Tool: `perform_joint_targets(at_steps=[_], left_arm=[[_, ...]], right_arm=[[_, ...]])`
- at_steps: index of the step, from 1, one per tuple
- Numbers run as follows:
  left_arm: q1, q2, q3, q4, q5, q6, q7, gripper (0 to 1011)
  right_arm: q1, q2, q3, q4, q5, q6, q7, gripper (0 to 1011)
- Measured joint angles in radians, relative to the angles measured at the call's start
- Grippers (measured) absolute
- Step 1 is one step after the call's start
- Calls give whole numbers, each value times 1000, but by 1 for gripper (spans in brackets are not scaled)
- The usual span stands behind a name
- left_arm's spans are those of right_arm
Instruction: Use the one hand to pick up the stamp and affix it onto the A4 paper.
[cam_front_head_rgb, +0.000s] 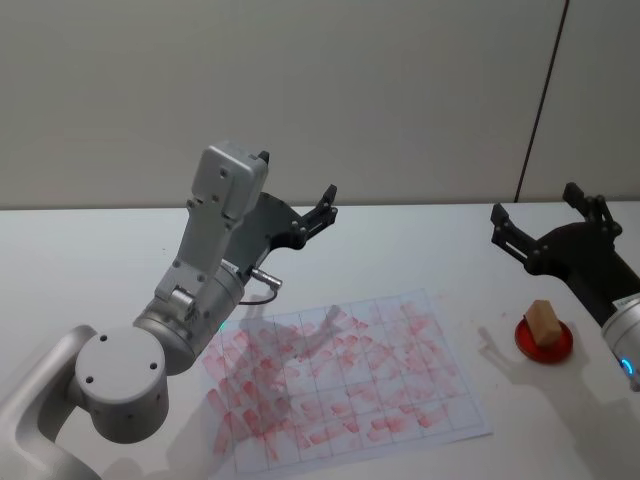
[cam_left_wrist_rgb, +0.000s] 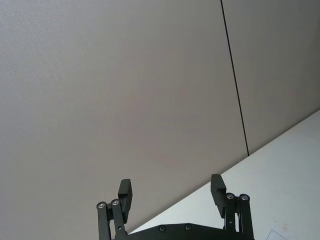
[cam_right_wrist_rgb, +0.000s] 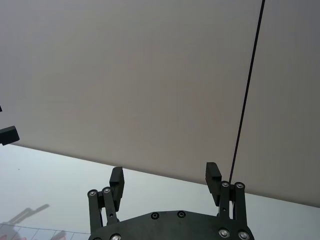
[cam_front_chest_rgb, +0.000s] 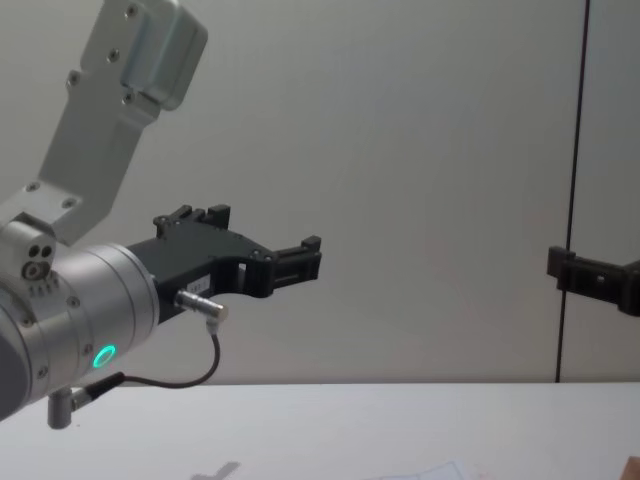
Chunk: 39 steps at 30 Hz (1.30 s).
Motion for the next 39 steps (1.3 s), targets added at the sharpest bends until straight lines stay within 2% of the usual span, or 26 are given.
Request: perform_joint_targets(at_steps=[26,31,39], left_arm=[[0,0,0,0,0,0,0,1001],[0,0,0,0,0,0,0,1001],[0,0,0,0,0,0,0,1001]], right_arm=[[-2,1,2,0,0,0,-2,1001],[-9,8,10,0,6,5,-18,1001],[-34,22,31,8,38,38,-75,1001]])
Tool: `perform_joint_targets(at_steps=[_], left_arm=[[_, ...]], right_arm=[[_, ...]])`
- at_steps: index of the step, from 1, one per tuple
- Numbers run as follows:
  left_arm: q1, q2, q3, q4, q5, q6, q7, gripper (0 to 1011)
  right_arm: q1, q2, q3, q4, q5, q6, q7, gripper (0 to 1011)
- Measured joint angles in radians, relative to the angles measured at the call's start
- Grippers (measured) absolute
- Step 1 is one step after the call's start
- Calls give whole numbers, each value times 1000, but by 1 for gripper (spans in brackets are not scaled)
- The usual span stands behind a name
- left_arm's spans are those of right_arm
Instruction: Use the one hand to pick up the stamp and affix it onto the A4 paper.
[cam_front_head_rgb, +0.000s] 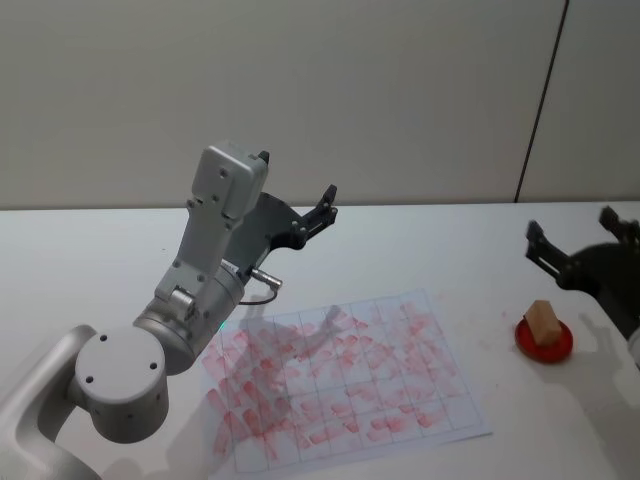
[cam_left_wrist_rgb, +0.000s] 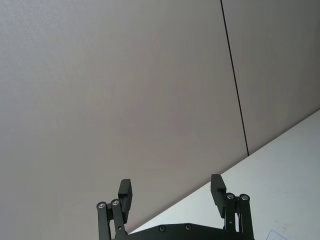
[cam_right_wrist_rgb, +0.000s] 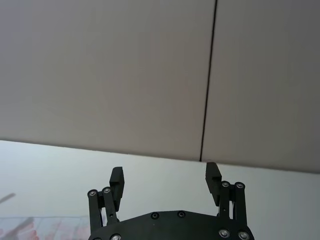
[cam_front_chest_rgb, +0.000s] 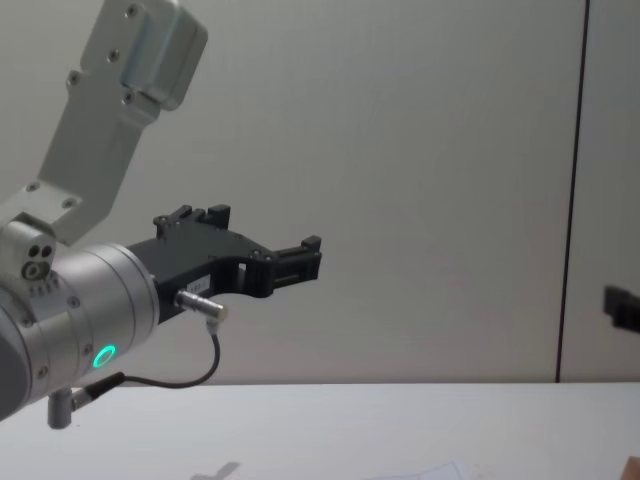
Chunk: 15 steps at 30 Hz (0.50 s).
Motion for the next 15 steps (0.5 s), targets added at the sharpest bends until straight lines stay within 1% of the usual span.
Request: perform_joint_targets(at_steps=[8,15], left_arm=[[0,0,0,0,0,0,0,1001],[0,0,0,0,0,0,0,1002]], right_arm=[[-22,3,13,22,42,42,-50,1001],[-31,-14,11,48,72,86,-79,1001]])
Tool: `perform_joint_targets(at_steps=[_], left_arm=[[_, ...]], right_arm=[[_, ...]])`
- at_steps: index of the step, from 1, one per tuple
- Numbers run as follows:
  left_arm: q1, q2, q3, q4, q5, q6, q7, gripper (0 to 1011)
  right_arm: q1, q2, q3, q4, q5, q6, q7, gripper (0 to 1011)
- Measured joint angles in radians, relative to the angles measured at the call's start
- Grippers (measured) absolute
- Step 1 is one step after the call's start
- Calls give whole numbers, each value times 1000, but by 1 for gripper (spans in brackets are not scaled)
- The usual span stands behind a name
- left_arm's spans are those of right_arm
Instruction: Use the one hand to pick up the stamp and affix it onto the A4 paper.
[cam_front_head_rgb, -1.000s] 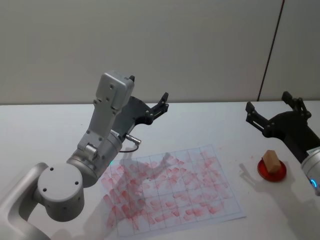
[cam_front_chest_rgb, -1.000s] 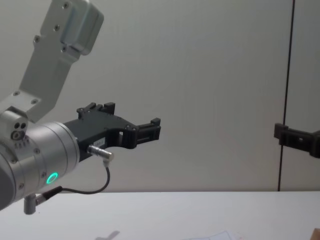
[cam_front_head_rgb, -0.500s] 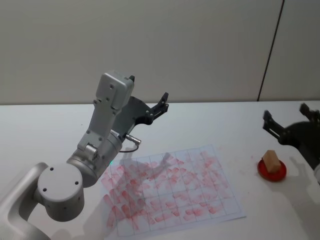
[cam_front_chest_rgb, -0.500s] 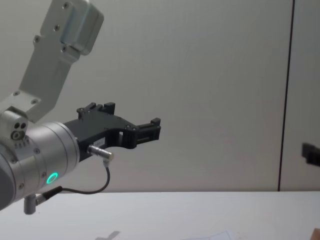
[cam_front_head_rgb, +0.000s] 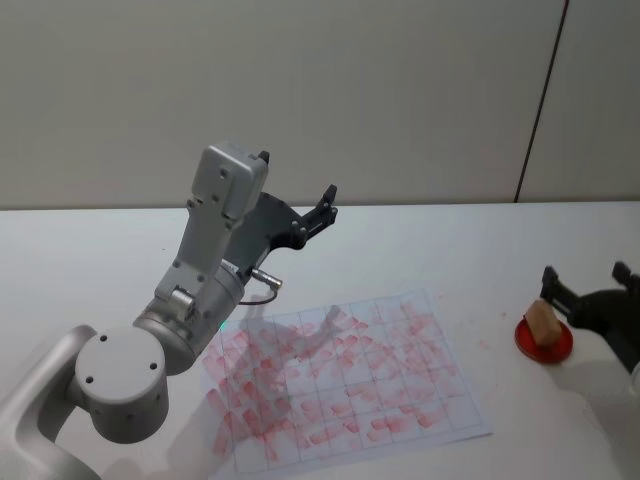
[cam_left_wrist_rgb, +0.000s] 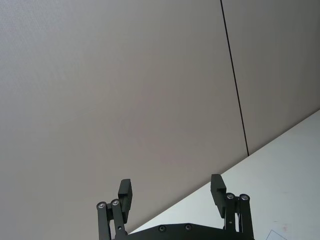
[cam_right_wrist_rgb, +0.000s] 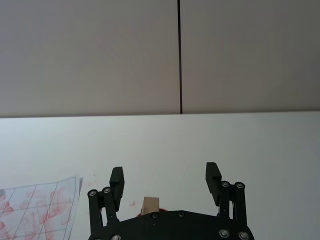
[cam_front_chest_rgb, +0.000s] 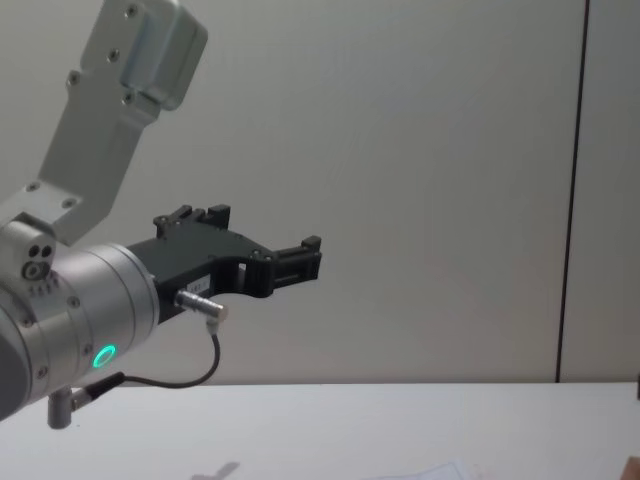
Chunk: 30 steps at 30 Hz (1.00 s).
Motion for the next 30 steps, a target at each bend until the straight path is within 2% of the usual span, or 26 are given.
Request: perform_joint_targets(at_steps=[17,23,26,30], left_arm=[[0,0,0,0,0,0,0,1001],[0,0,0,0,0,0,0,1001],[0,0,0,0,0,0,0,1001],[0,0,0,0,0,0,0,1001]], right_arm=[[20,-58,-28,61,13,85,-23,998],[20,-67,-31,69,15,108,-39,893],[19,-72,-32,71,16,118,-46,781],[17,-74,-32,74,16,125,-48,682]])
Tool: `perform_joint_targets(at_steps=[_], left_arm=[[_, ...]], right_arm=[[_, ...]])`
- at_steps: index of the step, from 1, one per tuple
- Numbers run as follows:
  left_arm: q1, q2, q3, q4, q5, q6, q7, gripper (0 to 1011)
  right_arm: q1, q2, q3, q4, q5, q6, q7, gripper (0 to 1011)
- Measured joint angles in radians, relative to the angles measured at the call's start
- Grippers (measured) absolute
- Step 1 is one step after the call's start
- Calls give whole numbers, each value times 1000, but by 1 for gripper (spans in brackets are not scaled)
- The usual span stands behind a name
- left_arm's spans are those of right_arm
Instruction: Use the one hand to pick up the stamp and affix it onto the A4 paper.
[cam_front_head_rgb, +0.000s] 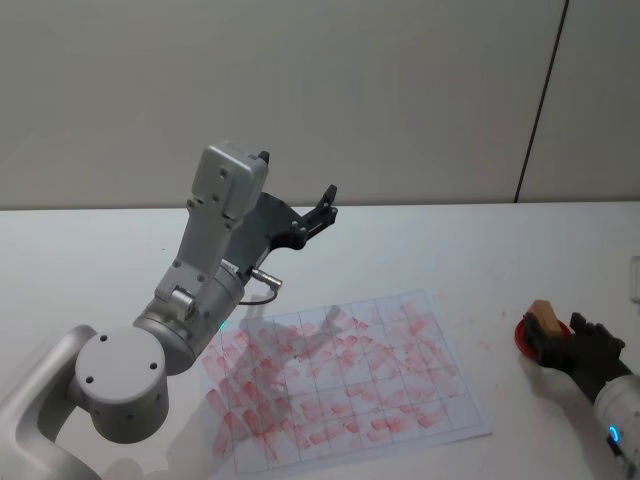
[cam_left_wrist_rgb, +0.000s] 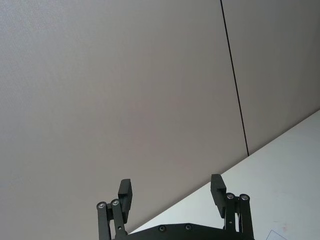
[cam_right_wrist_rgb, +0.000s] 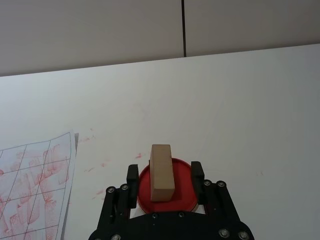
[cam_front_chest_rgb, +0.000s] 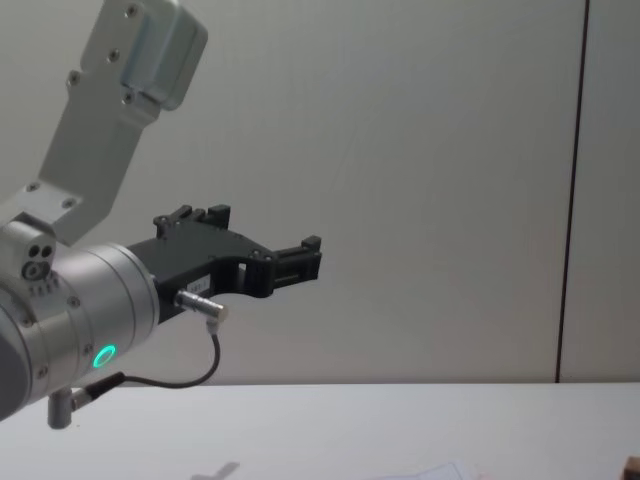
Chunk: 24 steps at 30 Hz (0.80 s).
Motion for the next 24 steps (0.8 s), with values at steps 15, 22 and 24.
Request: perform_joint_targets(at_steps=[15,22,24], left_arm=[[0,0,0,0,0,0,0,1001],[0,0,0,0,0,0,0,1001],[0,0,0,0,0,0,0,1001]], right_arm=[[-2,-6,0,7,-19,6,20,216],[-4,-6,-2,2,-41,3,28,216],[-6,-6,-3,-2,-46,4,28,216]])
